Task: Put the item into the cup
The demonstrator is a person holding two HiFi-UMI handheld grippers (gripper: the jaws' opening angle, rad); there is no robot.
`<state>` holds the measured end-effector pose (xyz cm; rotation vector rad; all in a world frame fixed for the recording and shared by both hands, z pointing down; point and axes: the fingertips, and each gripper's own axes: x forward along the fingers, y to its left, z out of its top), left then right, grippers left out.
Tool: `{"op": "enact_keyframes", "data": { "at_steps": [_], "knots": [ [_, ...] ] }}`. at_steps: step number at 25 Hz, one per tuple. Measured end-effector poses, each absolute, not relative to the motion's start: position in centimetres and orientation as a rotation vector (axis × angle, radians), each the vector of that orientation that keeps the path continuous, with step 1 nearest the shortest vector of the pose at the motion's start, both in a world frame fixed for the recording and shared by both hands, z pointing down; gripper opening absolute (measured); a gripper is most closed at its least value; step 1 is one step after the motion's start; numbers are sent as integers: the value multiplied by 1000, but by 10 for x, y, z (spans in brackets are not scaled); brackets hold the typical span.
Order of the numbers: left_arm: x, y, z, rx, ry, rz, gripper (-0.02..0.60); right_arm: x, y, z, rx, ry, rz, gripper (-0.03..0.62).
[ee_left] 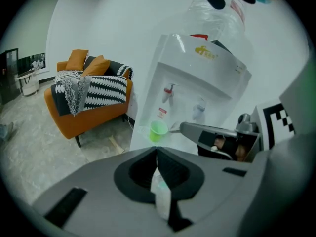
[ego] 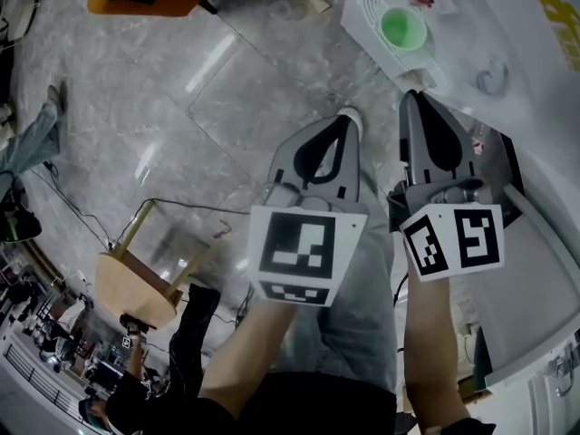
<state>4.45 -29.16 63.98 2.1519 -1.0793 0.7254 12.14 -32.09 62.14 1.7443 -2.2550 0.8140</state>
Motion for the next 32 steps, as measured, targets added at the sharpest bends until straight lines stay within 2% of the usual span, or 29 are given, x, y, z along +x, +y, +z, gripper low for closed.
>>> {"op": "enact_keyframes", "data": {
  "at_steps": [7,32],
  "knots": [
    [41,-303,647,2153,-1098,757,14,123,-339,645,1735,-2210,708,9],
    [42,-325,656,2117,-1149,745,14,142,-392,689,1891,-2066,734,9]
  ]
}}
